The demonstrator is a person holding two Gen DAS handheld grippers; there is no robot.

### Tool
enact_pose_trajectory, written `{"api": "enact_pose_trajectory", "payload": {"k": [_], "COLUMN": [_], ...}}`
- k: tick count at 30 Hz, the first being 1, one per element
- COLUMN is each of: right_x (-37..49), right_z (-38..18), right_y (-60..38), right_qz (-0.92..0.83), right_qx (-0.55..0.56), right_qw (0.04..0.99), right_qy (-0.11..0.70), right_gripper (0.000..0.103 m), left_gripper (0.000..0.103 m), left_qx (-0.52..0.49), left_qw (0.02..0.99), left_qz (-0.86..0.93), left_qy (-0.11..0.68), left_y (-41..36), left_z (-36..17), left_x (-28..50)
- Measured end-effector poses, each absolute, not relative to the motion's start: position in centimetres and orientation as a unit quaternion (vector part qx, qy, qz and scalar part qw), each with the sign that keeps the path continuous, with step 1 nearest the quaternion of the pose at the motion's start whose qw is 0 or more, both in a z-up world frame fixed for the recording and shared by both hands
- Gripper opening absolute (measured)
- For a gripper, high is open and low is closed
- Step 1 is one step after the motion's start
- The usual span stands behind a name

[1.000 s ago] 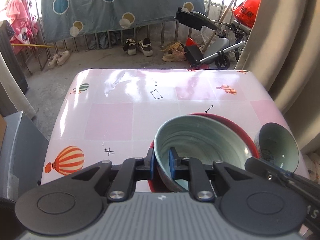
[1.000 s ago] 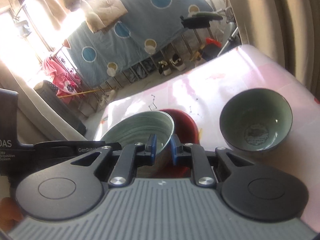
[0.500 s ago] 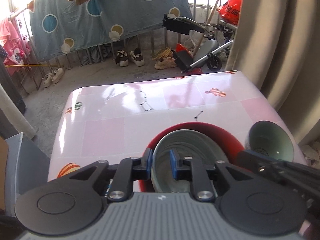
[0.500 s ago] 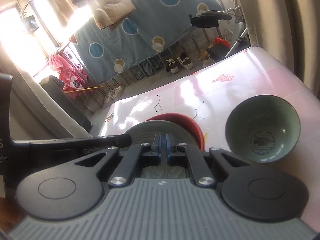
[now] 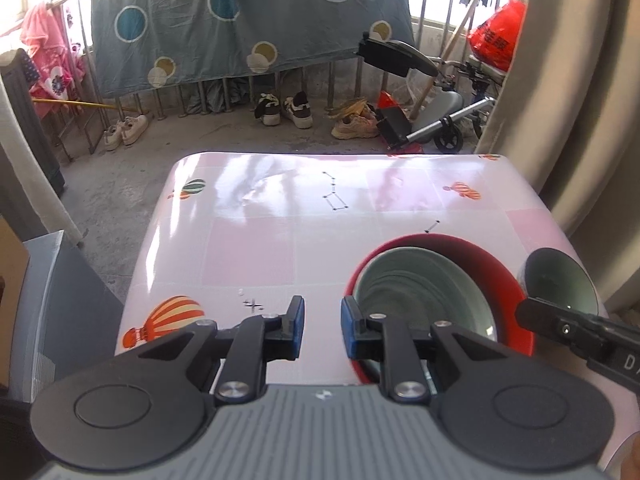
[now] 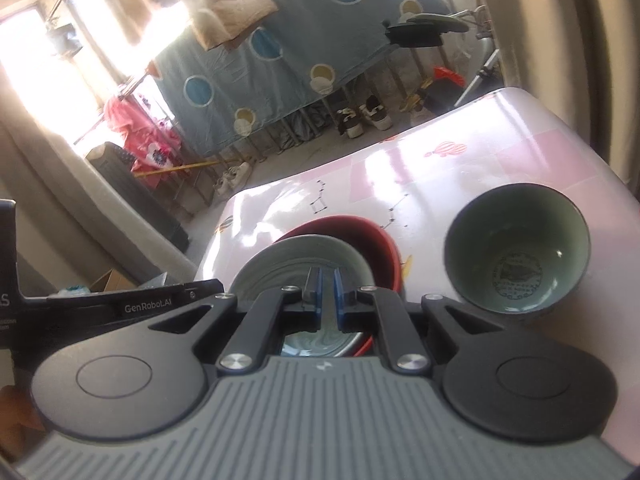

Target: Organize plates and bowls

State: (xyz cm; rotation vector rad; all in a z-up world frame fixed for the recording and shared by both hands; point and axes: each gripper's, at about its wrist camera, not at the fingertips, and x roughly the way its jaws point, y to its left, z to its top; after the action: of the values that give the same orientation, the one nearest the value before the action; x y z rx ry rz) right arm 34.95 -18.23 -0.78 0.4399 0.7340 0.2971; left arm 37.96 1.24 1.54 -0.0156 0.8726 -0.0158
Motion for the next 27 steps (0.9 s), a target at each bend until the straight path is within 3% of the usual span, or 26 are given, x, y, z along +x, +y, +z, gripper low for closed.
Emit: {"api": "enact_pose_trajectory", "payload": {"k": [14,27], "right_x": [41.2,44.3], "right_z": [0.3,-1.1], "right_y": [-14.1,-15.2], "right_qz": [0.139,0.160], "right_qx": [0.007,0.055], "right_qw": [0.893,0.857], "right_qy": [0.427,0.487], "right_gripper": [0.018,0.020], "left_gripper": [0.020,0.019], "left_qx": [-0.004,-0.006], "left_qw": [0.900,0.894], "left_qz": [-0.010,-0.010], "left_qy": [0.436,0.448], "left_y": [0.9,1.0], "left_z": [-0.2,-1.2], "left_x": [38.7,39.6]}}
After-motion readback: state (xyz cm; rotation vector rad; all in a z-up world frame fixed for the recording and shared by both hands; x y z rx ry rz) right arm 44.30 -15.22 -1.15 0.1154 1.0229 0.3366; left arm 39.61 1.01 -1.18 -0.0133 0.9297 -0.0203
